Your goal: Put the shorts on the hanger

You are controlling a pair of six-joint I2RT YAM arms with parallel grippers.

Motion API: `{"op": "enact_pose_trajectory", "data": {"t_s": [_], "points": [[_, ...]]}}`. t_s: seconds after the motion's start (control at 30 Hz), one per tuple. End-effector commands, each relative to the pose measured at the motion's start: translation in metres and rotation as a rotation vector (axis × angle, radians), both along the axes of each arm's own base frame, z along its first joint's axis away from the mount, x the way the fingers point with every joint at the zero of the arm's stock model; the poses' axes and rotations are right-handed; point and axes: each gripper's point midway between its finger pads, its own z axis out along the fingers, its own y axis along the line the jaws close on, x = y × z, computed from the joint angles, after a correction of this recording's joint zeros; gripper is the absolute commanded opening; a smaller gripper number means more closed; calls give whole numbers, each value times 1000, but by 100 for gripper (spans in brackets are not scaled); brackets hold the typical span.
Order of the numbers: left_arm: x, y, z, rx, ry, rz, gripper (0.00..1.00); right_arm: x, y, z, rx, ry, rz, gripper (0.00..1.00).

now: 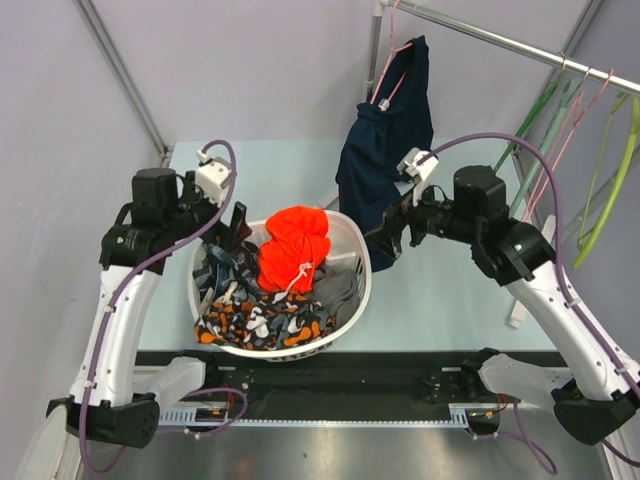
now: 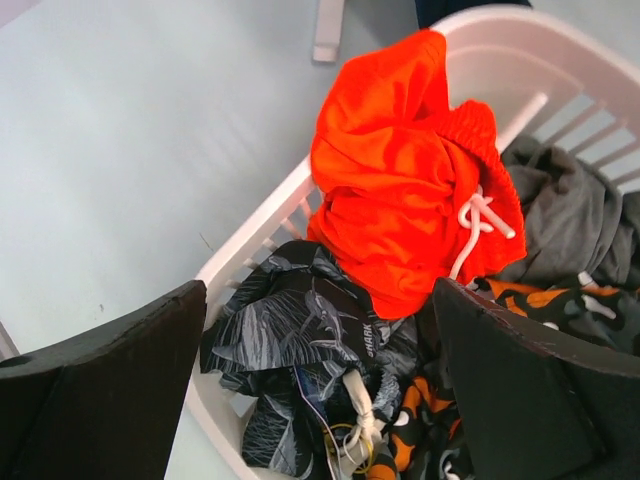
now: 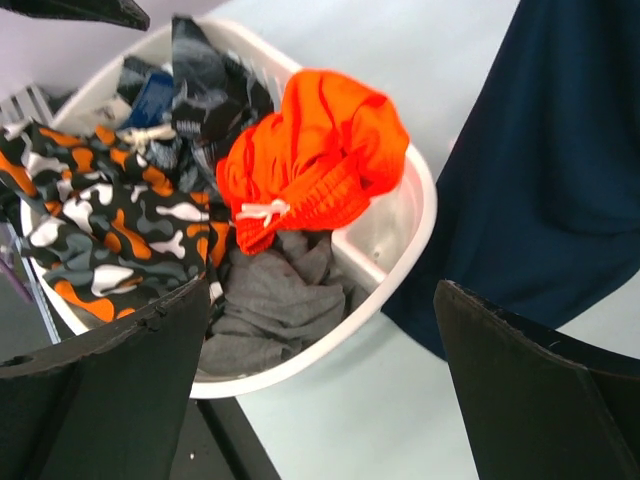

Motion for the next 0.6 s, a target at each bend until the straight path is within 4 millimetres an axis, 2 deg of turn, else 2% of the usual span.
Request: {"op": "enact_pose_trajectory", "data": {"t_s": [0.0, 0.1, 0.23, 0.3, 0.33, 0.37, 0.57], "points": [[-6, -19, -25, 95, 17, -165, 100, 6, 1, -6, -59, -6, 5, 100], [-7, -38, -48, 151, 38, -249, 100, 8, 0, -15, -95, 4, 11, 100], [-1, -69, -61, 152, 2, -351, 99, 8, 3, -20, -106, 25, 37, 100], [-6, -87, -74, 159, 0, -417, 98, 6, 5, -19, -84, 48, 42, 100], [-1, -97, -76, 155, -23, -435, 98, 6, 5, -19, -72, 64, 41, 100], [-7, -108, -85, 161, -13, -473, 98, 8, 3, -18, -50, 93, 25, 100], [-7, -147, -124, 162, 47, -543, 97, 16, -2, -13, 34, 167, -7, 100]]}}
